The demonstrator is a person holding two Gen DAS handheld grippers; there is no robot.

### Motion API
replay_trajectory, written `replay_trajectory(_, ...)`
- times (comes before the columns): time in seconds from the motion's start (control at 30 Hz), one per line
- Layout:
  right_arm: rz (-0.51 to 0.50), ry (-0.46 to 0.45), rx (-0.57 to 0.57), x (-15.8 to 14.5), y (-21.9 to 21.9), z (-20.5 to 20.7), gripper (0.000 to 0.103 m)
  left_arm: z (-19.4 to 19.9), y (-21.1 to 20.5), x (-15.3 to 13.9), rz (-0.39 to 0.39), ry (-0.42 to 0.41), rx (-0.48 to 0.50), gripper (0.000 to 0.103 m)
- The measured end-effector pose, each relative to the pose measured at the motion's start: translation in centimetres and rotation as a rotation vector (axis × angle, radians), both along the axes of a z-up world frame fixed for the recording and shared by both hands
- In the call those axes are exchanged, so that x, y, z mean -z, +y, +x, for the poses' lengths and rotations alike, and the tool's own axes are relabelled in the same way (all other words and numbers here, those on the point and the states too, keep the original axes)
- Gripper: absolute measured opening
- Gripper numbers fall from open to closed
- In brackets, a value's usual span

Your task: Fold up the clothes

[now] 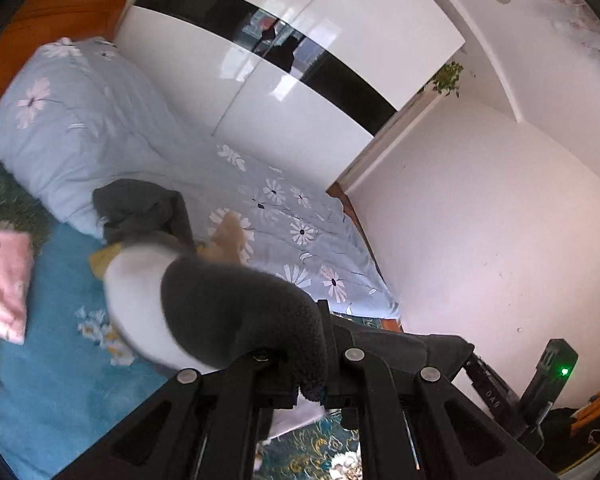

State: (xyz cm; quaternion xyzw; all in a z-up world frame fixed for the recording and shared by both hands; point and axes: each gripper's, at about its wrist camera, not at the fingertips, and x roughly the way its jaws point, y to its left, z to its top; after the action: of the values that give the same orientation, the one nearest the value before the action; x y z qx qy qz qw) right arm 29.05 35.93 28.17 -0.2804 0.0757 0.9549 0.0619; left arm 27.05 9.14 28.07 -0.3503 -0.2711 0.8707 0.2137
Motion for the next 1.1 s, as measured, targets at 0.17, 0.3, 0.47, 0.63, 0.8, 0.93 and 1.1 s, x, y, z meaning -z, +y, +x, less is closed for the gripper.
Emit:
replay_trajectory(0.17, 0.003, 0.036, -0.168, -2.0, -1.2, 6.9, 0.004, 9.1, -1.2, -0.3, 0.044, -0.015, -0.064, 0.007)
replay_trajectory(0.3, 0.046, 0.080, -0.284, -4.9, -2.5, 10.5, 0.004, 13.7, -2.2, -1.9, 0.081, -0.018, -0.058, 0.007)
replay_trajectory(0.47, 0.058, 0.059, -0.372, -5.9, -3.3, 9.5, 0.004, 13.3, -3.7, -0.4, 0.101, -0.117, -0.088, 0.007)
replay_trajectory(0.63, -0.022, -0.227, -0.387, 3.4, -4.0, 2.1, 0.005, 8.6, -5.0, 9.7, 0.060, -0.413, -0.131, 0.007)
replay_trajectory(0.8, -0.138, -0.541, -0.325, 16.7, -4.2, -3.6, 0.005, 4.8, -6.5, 23.4, 0.026, -0.737, -0.169, 0.007)
replay_trajectory(0.93, -0.189, -0.682, -0.253, 23.3, -4.4, -7.2, 0.005, 1.7, -6.7, 29.4, -0.013, -0.856, -0.146, 0.007)
replay_trajectory(1.1, -0.180, -0.739, -0.171, 26.0, -3.6, -13.3, 0.005, -6.9, -6.9, 30.9, -0.010, -0.838, -0.102, 0.007)
